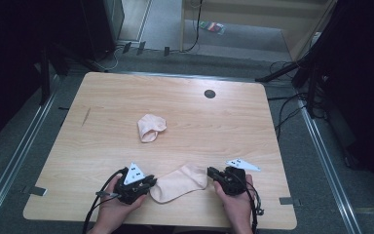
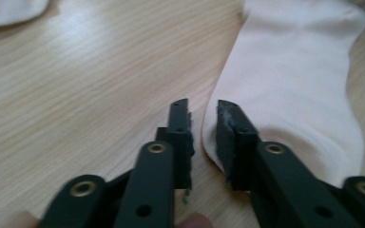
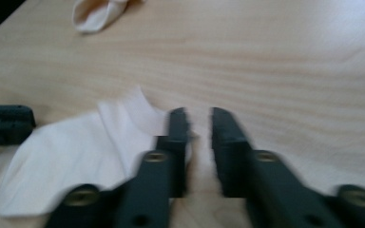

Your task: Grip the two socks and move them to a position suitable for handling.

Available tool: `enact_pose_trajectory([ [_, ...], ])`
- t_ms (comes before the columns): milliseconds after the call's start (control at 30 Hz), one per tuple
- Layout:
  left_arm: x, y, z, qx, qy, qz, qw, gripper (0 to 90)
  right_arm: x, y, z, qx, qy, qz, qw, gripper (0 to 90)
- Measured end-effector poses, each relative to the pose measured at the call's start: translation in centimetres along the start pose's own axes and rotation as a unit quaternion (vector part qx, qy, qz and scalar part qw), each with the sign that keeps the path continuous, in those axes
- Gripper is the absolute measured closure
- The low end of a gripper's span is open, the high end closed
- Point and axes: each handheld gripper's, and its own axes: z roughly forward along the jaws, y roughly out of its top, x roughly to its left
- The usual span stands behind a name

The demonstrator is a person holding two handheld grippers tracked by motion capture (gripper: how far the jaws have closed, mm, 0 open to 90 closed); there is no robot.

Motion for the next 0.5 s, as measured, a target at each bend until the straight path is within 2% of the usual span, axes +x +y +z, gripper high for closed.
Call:
enact_pose_trajectory([
  [33,0.1,0.1,-0.3,-0.010,0.001,-0.003,0.9999,74.8,0.1,0.2,-0.3,-0.015,-0.002,0.001,0.9999,69.6],
  [100,0.3,0.3,-1.3,-0.030,0.001,-0.025,0.9992,67.4,-0.2,0.5,-0.6,-0.032,0.018,0.000,0.9993,67.0],
  [167,0.6,0.4,-2.1,-0.030,-0.010,-0.046,0.9984,61.6,-0.2,0.8,-0.7,-0.035,0.020,-0.015,0.9991,65.4],
  [200,0.7,0.4,-2.2,-0.021,-0.015,-0.055,0.9982,59.3,-0.1,0.8,-0.6,-0.031,0.015,-0.026,0.9991,64.5],
  [267,0.6,0.2,-2.1,0.003,-0.014,-0.062,0.9980,55.4,0.3,0.7,-0.2,-0.023,0.009,-0.042,0.9988,62.0],
  [367,0.1,0.0,-1.7,0.024,-0.021,-0.072,0.9969,54.3,1.0,0.4,0.6,-0.008,0.010,-0.061,0.9981,57.0],
  [500,-1.3,-0.2,-1.0,0.055,0.010,-0.056,0.9969,48.7,1.5,0.1,1.5,0.008,-0.001,-0.072,0.9974,54.0],
])
